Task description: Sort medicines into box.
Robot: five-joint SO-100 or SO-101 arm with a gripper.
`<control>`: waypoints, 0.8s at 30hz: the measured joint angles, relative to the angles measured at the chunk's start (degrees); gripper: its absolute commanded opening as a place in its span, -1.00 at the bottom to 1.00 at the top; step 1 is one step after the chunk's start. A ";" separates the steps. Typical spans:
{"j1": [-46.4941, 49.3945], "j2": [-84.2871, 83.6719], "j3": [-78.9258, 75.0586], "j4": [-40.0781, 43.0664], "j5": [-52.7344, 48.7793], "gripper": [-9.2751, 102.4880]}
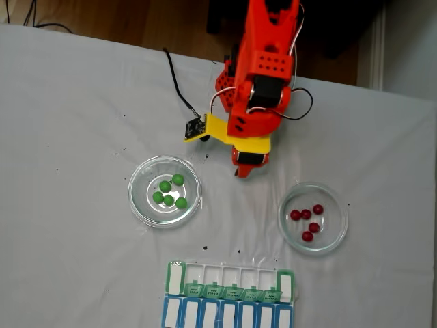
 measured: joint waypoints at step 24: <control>-1.41 0.00 0.00 -1.05 -3.08 -0.81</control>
